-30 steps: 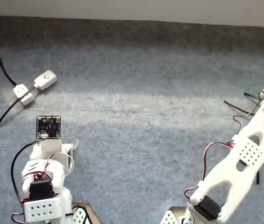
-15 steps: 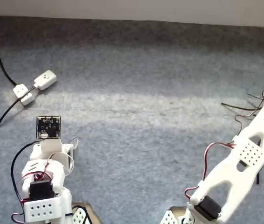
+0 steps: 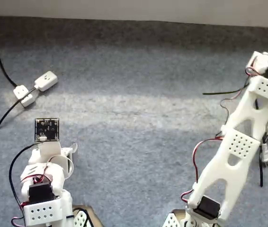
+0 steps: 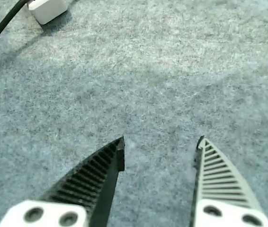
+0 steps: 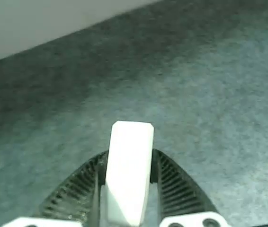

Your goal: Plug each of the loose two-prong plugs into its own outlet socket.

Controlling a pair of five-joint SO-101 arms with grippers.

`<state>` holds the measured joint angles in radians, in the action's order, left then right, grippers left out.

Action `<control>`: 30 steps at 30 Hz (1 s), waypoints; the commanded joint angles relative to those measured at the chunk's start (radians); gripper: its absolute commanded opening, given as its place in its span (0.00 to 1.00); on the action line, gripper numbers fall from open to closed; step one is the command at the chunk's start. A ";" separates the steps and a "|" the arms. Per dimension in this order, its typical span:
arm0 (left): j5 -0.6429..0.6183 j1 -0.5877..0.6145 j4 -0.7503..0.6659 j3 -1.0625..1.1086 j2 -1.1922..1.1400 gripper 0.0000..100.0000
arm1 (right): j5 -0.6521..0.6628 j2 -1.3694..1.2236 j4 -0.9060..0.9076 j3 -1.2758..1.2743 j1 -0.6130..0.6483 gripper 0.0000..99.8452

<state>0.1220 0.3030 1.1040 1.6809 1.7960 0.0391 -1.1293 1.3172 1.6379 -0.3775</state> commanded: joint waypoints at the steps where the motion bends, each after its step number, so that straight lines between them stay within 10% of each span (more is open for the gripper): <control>1: -0.008 0.050 0.008 0.015 0.002 0.24 | 0.003 0.202 0.182 0.122 0.159 0.04; 9: -0.008 0.051 0.009 0.015 0.002 0.25 | -0.281 0.294 0.398 0.114 0.456 0.04; 30: -0.008 0.154 -0.034 0.013 0.002 0.25 | -0.265 0.292 0.447 -0.401 1.196 0.04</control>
<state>0.1220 0.3920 1.1055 1.6809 1.7960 -0.2248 -0.9114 1.7238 1.2804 0.7672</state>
